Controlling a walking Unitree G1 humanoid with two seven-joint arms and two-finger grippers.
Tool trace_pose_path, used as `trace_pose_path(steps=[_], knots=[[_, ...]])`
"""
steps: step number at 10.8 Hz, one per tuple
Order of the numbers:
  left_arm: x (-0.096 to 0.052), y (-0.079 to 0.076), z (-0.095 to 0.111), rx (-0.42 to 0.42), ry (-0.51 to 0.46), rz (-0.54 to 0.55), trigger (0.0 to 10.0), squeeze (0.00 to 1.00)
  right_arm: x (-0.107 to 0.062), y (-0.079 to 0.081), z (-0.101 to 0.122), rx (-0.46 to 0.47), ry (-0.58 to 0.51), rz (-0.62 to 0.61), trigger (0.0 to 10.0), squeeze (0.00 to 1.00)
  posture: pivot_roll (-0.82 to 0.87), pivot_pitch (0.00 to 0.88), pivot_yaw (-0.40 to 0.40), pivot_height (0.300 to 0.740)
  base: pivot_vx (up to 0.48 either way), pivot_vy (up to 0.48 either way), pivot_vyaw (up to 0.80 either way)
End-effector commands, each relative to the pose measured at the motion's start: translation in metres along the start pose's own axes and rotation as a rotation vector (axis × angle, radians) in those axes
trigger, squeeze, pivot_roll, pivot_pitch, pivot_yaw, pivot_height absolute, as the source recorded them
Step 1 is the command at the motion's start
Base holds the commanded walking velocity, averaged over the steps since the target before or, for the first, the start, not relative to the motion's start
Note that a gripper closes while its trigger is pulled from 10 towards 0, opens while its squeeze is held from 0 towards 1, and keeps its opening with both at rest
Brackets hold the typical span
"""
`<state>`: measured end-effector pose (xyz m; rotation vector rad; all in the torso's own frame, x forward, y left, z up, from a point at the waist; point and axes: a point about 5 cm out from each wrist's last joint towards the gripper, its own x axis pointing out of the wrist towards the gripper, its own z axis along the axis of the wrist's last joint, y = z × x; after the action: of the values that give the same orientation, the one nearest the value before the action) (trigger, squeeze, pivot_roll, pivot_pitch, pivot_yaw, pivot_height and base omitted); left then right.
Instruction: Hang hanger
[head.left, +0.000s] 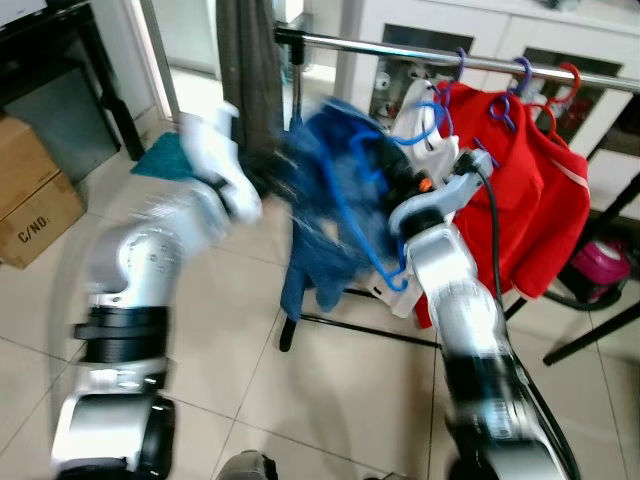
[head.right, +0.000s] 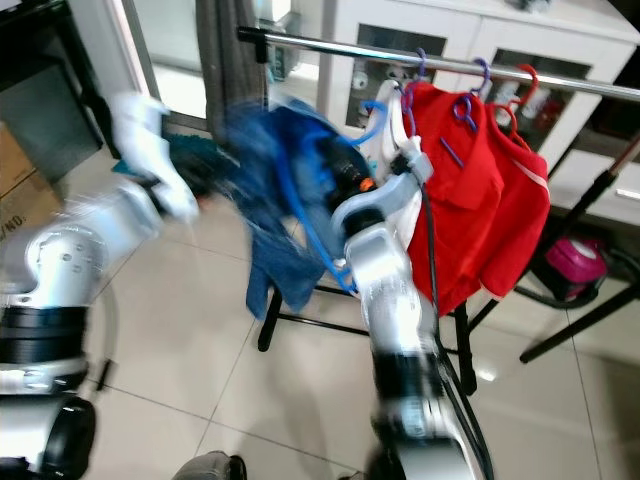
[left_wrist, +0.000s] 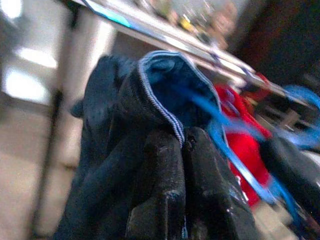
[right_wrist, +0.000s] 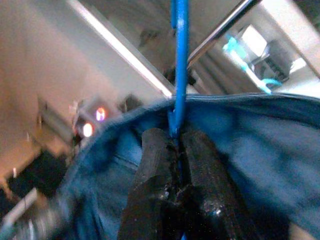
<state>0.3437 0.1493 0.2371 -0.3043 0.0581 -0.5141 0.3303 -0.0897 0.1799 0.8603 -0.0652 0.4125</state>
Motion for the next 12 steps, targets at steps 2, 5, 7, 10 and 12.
trace_pose_path(steps=[2,5,7,10,12], knots=[[-0.005,0.007,0.014,0.074,-0.075,0.036,0.0,0.00,-0.017,-0.002,0.003,-0.156,0.066,0.050,10.0,0.00,0.05,0.000,-0.048,0.740,0.000,0.000,0.00],[-0.008,0.009,0.014,0.059,-0.123,0.040,0.0,0.00,-0.027,-0.002,0.008,-0.200,0.080,0.061,10.0,0.00,0.03,0.003,-0.042,0.740,0.000,0.000,0.00],[-0.009,-0.002,0.002,0.057,-0.065,-0.044,0.0,0.00,-0.025,-0.009,0.012,-0.144,0.029,-0.042,10.0,0.00,0.03,0.003,-0.044,0.740,0.000,0.000,0.00],[-0.020,-0.022,-0.039,-0.155,0.184,-0.250,0.0,0.00,-0.003,-0.008,0.012,0.147,-0.106,-0.155,10.0,0.00,0.04,0.012,-0.043,0.740,0.000,0.000,0.00],[-0.022,-0.027,-0.031,-0.211,0.195,-0.336,0.0,0.00,0.015,0.005,0.014,0.232,-0.175,-0.117,10.0,0.00,0.05,0.017,-0.039,0.740,0.000,0.000,0.00]])
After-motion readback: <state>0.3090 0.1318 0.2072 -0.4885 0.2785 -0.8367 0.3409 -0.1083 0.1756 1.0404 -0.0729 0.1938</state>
